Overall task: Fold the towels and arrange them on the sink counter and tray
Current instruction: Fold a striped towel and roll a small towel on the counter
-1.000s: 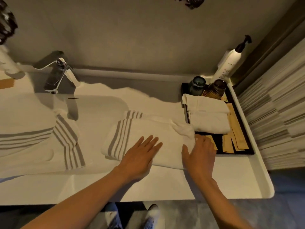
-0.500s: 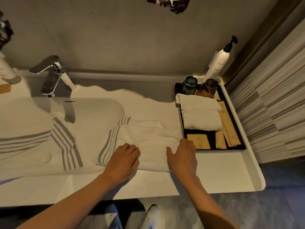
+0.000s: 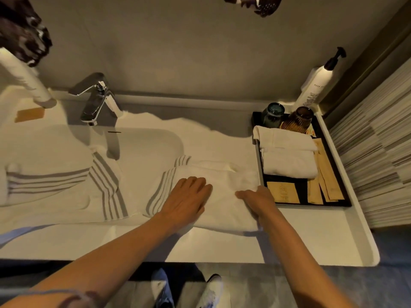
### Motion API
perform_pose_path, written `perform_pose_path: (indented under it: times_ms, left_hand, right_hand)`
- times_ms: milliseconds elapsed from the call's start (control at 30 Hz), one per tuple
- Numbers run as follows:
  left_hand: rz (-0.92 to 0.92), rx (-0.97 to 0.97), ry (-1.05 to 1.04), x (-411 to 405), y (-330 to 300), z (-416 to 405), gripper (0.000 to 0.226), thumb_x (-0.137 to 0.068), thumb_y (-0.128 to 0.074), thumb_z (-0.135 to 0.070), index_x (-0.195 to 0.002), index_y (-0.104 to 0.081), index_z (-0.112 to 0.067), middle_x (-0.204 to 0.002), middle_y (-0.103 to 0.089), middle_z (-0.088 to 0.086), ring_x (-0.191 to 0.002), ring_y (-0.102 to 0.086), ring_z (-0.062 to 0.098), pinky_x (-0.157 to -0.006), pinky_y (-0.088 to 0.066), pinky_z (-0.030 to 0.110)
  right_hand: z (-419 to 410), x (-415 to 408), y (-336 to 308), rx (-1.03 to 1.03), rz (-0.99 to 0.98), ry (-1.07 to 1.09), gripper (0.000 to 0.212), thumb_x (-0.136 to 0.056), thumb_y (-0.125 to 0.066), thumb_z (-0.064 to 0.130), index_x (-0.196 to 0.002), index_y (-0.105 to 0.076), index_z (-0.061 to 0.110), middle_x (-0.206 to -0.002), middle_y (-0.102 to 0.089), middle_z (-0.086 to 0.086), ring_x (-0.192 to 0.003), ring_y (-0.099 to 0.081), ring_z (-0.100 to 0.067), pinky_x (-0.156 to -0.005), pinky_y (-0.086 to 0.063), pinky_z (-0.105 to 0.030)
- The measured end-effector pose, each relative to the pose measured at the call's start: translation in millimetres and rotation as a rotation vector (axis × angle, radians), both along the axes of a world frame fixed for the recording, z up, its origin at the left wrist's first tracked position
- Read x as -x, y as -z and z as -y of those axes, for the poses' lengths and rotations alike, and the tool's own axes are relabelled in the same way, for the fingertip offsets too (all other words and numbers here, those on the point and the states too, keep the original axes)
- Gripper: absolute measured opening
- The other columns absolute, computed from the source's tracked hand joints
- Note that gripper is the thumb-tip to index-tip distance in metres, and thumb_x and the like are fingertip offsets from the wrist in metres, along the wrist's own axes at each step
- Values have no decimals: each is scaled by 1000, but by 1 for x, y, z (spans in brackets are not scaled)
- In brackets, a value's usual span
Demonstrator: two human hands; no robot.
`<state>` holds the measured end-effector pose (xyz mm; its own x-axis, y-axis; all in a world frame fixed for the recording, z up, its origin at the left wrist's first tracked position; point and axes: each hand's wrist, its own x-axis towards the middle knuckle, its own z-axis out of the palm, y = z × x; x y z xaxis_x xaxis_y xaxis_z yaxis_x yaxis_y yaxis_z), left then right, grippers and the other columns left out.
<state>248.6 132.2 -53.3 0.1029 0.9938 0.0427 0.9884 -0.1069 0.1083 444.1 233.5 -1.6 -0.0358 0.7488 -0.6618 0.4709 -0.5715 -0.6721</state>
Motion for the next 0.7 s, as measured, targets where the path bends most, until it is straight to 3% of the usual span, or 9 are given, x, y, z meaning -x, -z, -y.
perform_pose_path:
  times_ms: [67, 167, 267, 333, 400, 467, 567, 633, 700]
  left_hand:
    - [44, 68, 86, -10, 4, 0, 52, -91, -48, -31, -141, -47, -17, -144, -51, 9, -128, -48, 30, -105, -42, 47]
    - [211, 221, 224, -45, 10, -1, 54, -104, -27, -34, -156, -24, -17, -164, -19, 5, -151, -16, 22, -123, -13, 42]
    - [273, 203, 309, -62, 12, -3, 47, -104, -35, -31, -149, -41, -17, -162, -24, 6, -151, -16, 21, -124, -13, 40]
    - [400, -35, 187, -56, 10, 1, 35, -99, -47, -24, -129, -63, -16, -149, -47, 6, -141, -36, 20, -116, -31, 40]
    - [619, -200, -169, -43, 2, 5, 25, -99, -50, -18, -114, -69, -17, -132, -57, -1, -123, -47, 12, -104, -39, 26]
    - [847, -156, -556, -29, -12, 4, 22, -101, -46, -15, -106, -67, -19, -117, -58, -6, -108, -52, 9, -87, -37, 6]
    - [1327, 74, -882, -12, -29, -8, 25, -101, -45, -18, -96, -69, -13, -95, -67, 0, -87, -61, 17, -60, -42, 5]
    - [1312, 142, -875, -5, -36, -9, 29, -104, -43, -29, -100, -67, -12, -94, -68, 0, -80, -62, 15, -55, -43, 8]
    - [1181, 73, -839, -4, -37, -2, 22, -103, -45, -32, -113, -59, -19, -106, -62, -5, -89, -59, 11, -63, -41, 5]
  right_hand:
    - [-6, -19, -10, -47, 55, -31, 38, -77, -76, 14, -113, -64, 8, -104, -67, -12, -89, -64, -28, -76, -53, -34]
    - [-10, -67, -38, -55, 143, -2, 42, -77, -75, 12, -116, -62, 7, -102, -64, -10, -86, -63, -26, -81, -53, -37]
    - [-15, -98, -76, -117, 376, -69, 47, -76, -72, 21, -120, -59, 9, -110, -64, -14, -94, -60, -33, -88, -52, -44]
    - [-19, -95, -100, -169, 459, -169, 37, -82, -69, 24, -114, -57, 11, -102, -61, -11, -87, -56, -29, -80, -47, -37]
    - [-21, -75, -109, -232, 442, -272, 38, -87, -66, 32, -116, -54, 10, -106, -59, -12, -88, -50, -25, -75, -41, -32]
    - [-9, -32, -109, -310, 380, -372, 28, -88, -65, 38, -101, -52, 17, -101, -57, -7, -87, -49, -22, -73, -38, -29]
    - [27, 32, -81, -131, 154, -486, 33, -84, -65, 52, -78, -59, 20, -81, -65, -5, -75, -61, -21, -67, -51, -32]
    - [42, 43, -62, -33, 34, -492, 42, -88, -62, 48, -81, -70, 8, -77, -73, -12, -65, -66, -21, -69, -60, -35]
    - [43, 32, -45, -324, 89, -448, 29, -93, -57, 38, -79, -69, 16, -75, -72, -4, -67, -66, -16, -72, -58, -40]
